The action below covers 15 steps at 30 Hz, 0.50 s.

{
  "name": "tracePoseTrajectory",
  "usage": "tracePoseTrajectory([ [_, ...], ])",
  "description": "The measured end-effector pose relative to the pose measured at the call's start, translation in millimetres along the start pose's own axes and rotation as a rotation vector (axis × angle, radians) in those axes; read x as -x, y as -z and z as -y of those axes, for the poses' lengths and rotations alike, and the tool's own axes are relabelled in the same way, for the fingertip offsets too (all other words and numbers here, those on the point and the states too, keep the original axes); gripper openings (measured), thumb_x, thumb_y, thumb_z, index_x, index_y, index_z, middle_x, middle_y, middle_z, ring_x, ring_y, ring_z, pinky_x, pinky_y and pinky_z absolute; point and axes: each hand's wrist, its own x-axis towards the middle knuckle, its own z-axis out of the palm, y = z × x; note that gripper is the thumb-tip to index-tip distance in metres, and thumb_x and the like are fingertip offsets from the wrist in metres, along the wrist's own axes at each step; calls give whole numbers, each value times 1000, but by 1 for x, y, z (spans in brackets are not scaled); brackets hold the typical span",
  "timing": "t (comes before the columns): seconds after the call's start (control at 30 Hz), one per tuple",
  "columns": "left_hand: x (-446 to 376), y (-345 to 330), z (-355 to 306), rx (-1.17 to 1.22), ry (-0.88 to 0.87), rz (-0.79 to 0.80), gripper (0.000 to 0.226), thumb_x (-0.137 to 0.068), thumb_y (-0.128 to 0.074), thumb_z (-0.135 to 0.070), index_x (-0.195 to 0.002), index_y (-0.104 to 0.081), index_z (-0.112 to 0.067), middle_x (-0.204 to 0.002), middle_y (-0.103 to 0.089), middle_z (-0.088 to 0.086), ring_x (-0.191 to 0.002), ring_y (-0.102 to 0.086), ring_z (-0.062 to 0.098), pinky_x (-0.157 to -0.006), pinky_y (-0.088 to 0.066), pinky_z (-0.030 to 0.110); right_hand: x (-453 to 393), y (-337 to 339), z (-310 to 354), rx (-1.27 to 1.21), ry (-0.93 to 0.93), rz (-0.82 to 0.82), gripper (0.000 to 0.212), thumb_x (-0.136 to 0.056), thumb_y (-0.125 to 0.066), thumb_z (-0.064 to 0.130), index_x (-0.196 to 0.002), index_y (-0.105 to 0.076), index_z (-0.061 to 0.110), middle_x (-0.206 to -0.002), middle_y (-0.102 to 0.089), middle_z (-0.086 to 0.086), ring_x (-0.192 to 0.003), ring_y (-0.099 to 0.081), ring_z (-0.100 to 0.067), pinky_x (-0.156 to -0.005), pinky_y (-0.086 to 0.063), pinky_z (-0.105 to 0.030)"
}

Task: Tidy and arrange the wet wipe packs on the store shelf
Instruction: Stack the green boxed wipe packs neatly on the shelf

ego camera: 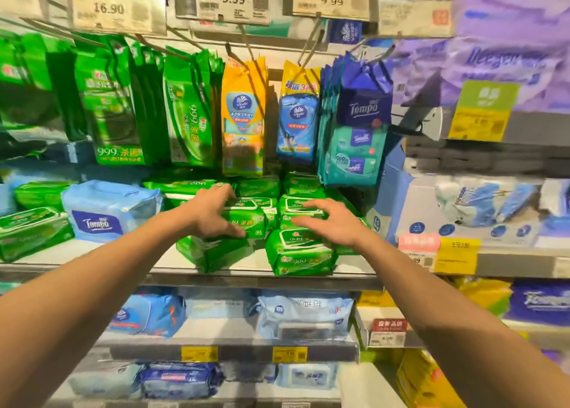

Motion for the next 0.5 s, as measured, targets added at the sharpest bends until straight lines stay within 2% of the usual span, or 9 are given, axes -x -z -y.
tracePoseTrajectory([
  [0.07, 0, 1, 0, -4, 3, 12, 91, -63, -85, -55, -133, -43, -13, -137, -50, 10, -123, -48, 28, -101, -42, 40, -13, 6, -7, 124, -133, -270, 77, -71, -63, 73, -126, -58, 20, -135, -52, -12, -130, -40, -34, -108, -34, -45],
  [0.13, -1, 2, 0, -1, 2, 18, 91, -63, -84, -56, -132, -43, -14, -136, -51, 10, -122, -48, 27, -100, -43, 39, -26, 8, -16, 292, -258, -351, 64, -78, -65, 65, -111, -61, 10, -126, -55, -20, -123, -44, -39, -103, -35, -44],
  [0.23, -2, 1, 2, 11, -2, 18, 91, -63, -84, -57, -132, -43, -15, -135, -51, 10, -121, -47, 27, -100, -43, 39, -42, 8, -20, 373, -358, -223, 56, -84, -62, 60, -106, -65, 9, -126, -56, -20, -120, -47, -39, -100, -36, -41],
  [0.33, 0, -1, 5, 17, -5, 11, 91, -64, -83, -59, -133, -42, -16, -135, -50, 10, -122, -45, 27, -101, -42, 41, -55, 4, -21, 384, -395, -122, 55, -88, -61, 52, -123, -62, 9, -143, -45, -20, -128, -42, -38, -104, -35, -40],
  [0.4, 1, -1, 6, 21, -2, 8, 92, -64, -82, -60, -134, -42, -16, -136, -50, 10, -123, -44, 27, -102, -41, 41, -61, 3, -21, 380, -426, -105, 55, -88, -62, 48, -125, -61, 8, -144, -44, -19, -130, -41, -37, -105, -34, -41],
  [0.5, 1, -1, 6, 25, 3, 8, 93, -63, -82, -60, -134, -42, -16, -136, -50, 11, -124, -44, 27, -102, -41, 42, -64, -1, -21, 395, -428, -159, 51, -88, -66, 47, -119, -63, 7, -134, -53, -19, -126, -43, -36, -101, -33, -43],
])
